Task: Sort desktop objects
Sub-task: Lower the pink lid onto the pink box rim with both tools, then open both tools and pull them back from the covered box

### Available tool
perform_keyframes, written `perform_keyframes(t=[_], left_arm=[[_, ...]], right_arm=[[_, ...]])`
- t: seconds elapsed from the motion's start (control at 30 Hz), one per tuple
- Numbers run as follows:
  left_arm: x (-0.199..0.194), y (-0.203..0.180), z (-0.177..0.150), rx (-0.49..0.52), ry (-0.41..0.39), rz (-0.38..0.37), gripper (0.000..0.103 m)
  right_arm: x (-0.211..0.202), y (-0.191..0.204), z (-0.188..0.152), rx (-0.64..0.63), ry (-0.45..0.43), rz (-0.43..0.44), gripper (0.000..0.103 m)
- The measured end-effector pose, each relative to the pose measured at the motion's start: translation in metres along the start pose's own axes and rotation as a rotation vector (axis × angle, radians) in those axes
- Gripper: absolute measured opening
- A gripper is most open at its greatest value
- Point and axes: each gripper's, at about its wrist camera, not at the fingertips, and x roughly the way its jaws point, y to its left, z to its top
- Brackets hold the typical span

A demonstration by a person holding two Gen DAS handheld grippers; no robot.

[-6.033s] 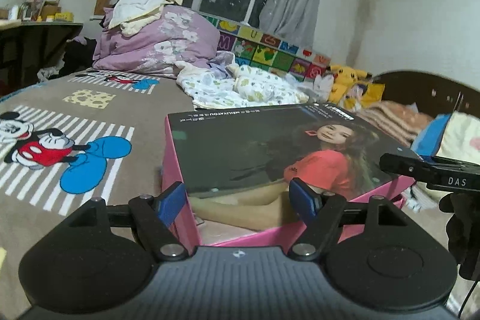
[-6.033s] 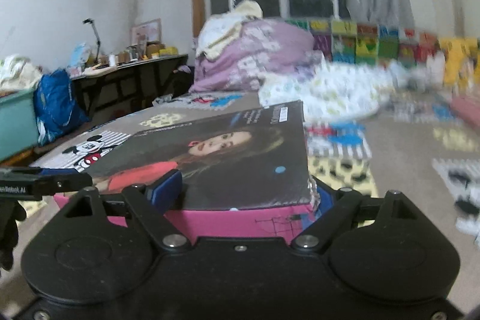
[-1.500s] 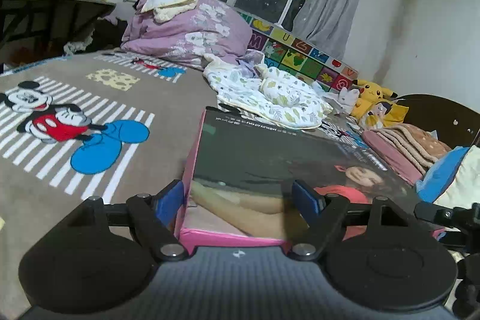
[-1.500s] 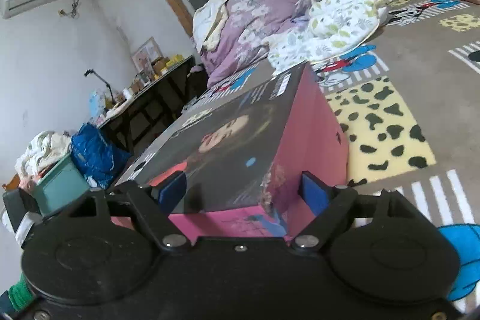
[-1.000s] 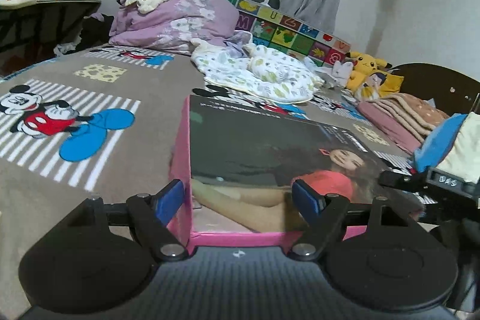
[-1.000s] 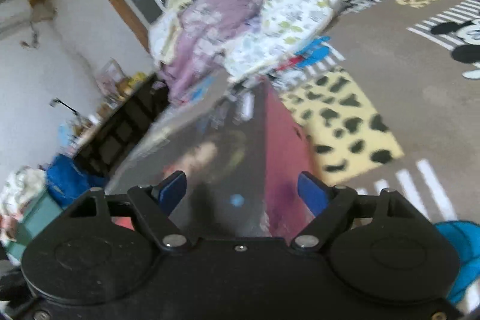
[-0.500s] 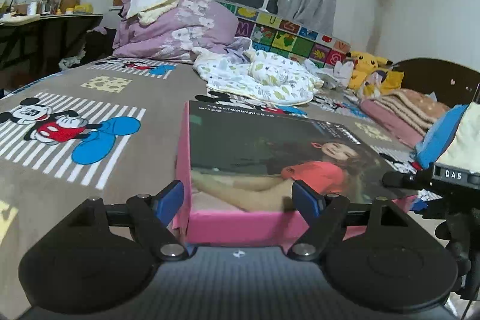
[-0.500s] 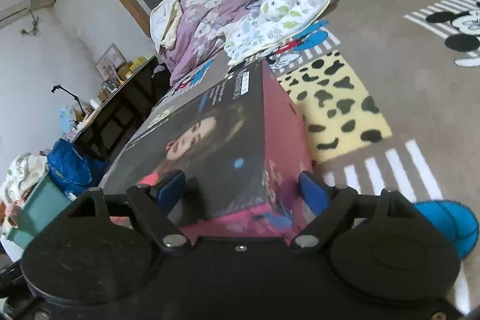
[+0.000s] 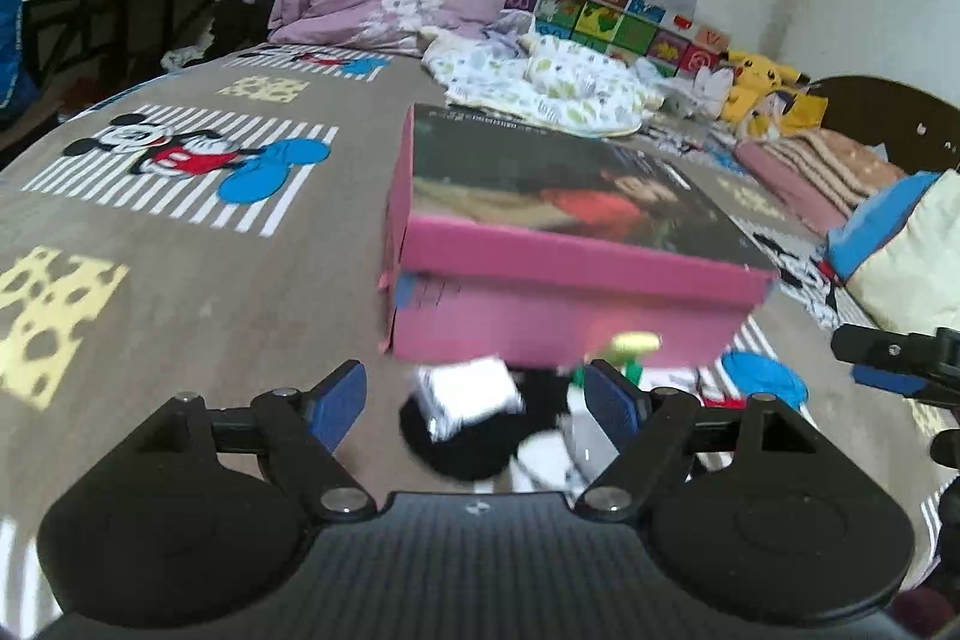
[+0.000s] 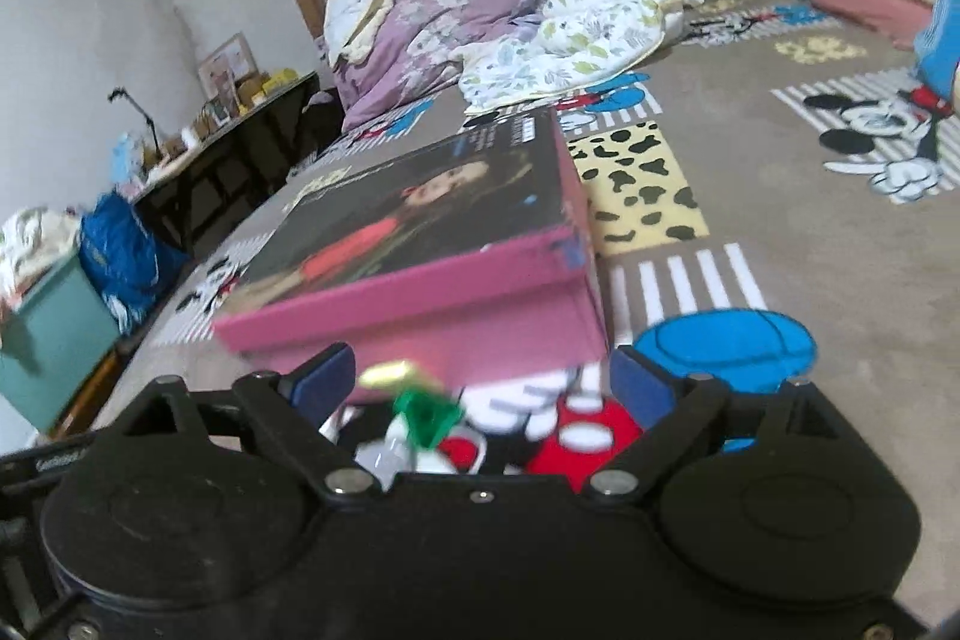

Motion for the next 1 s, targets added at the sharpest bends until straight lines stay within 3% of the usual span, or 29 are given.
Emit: perform_keyframes(t=[0.27, 0.37, 0.5, 0.67, 1.0], left_arm=[[-0.068, -0.009, -0.018, 0.008, -0.016, 0.044, 0.081], [-0.095, -0.017, -0.022, 0.056, -0.028, 0.069, 0.096], [-0.130, -0.029, -0.028, 0.135, -0.055, 0.091, 0.097], [-0.160, -0.035, -0.038, 0.137, -0.039, 0.060, 0.097], [-0.203, -0.050, -0.051, 0.097, -0.100, 0.000, 0.097]], right_arm=[[-0.048, 0.053, -0.026, -0.094, 0.062, -0.053, 0.094], [-0.066, 0.073, -0.032, -0.133, 0.060, -0.067, 0.094], [-0.093, 0.096, -0.038, -0.172, 0.040, -0.090, 0.094], [-0.119, 0.113, -0.047, -0.199, 0.048, -0.135, 0.094], [-0.167, 0.137, -0.063, -0.213, 0.033, -0.190, 0.094]])
